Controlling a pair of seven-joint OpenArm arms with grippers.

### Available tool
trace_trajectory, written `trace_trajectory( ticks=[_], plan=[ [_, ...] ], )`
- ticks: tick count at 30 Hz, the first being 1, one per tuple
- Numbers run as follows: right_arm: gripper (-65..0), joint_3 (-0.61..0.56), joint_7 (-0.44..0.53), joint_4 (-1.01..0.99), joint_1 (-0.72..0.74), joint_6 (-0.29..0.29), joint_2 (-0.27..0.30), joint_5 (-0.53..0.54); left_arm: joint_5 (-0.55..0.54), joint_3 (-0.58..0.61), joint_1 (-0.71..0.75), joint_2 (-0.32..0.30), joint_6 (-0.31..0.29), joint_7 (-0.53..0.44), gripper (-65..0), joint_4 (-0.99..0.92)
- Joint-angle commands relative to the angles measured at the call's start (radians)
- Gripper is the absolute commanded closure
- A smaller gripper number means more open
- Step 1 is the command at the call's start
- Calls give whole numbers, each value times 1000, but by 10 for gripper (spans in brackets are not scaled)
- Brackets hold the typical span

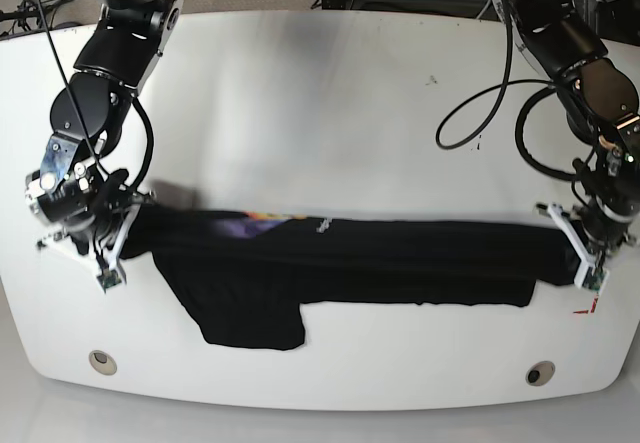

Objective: Fold the T-shirt properly
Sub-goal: 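Lift the hem with both grippers and fold it over toward the collar, then lower the hem onto the shirt and release both grippers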

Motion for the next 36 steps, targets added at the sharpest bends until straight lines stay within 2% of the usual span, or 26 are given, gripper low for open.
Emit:
trace_trajectory(
  ticks=[1,8,12,17,25,29,33,36],
  plan=[
    [0,3,13,20,-37,2,18,4,10,-24,58,3,7,-18,0,29],
    [0,29,14,76,-197,2,16,18,10,-73,264,12,7,-75,0,29],
    [0,46,14,99,-277,2,-1,18,10,-107,345,40,7,-107,0,29],
    [0,46,14,96,-358,2,-11,18,11,-132,419,40,7,-125,0,19],
    [0,40,65,89,-393,2,-41,10,13,-130,447,39,7,-125,0,-24],
    [0,40,56,89,-393,2,-42,10,16,-132,447,37,7,-125,0,-77],
    [0,44,54,89,-415,2,-36,8,14,-130,450,8,7,-125,0,-98],
    [-41,46,54,89,-436,2,-28,8,14,-130,451,-15,7,-124,-35,-123]
  ],
)
